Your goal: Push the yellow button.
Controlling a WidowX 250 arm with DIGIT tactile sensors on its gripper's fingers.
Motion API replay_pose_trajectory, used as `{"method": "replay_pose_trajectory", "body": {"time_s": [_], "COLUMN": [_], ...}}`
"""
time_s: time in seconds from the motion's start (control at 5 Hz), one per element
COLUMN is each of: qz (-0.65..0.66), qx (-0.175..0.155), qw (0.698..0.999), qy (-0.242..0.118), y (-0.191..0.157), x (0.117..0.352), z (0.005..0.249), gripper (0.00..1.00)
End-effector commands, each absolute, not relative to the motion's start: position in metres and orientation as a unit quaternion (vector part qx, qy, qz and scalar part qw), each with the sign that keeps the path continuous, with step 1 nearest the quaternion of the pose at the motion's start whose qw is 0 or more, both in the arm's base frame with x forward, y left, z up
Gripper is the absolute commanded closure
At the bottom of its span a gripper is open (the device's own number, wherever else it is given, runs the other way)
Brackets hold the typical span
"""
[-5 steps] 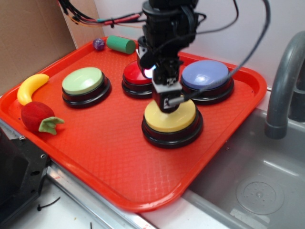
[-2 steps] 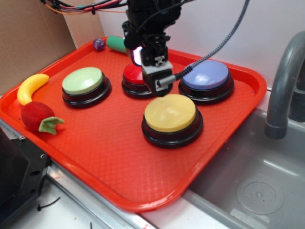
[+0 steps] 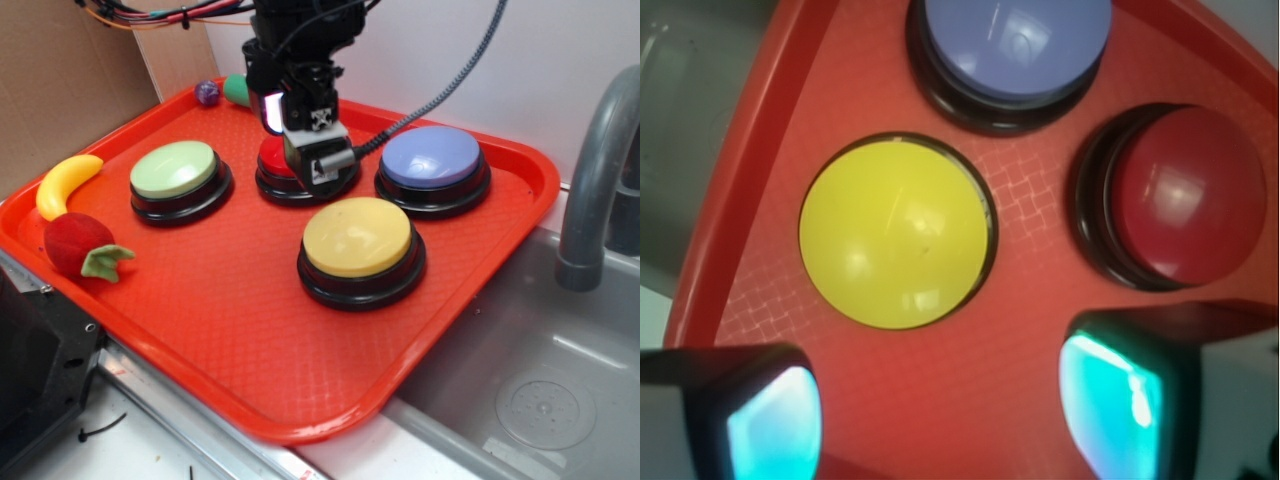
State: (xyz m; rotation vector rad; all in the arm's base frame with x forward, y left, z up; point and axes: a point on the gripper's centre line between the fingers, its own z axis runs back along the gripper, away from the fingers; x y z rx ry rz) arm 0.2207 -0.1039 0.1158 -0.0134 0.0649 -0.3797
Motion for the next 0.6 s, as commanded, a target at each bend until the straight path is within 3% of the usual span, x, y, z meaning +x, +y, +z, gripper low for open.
{"method": "replay_pose_trajectory", "body": {"time_s": [0.0, 0.4], "qz": [-0.178, -0.175], "qx": [-0.02, 0.003], "qw": [0.984, 0.984], "qy": [-0.008, -0.034], "y": [-0.112, -0.11], "x": [0.217, 0.209], "z": [0.147, 0.165], "gripper": [0.0, 0.0]}}
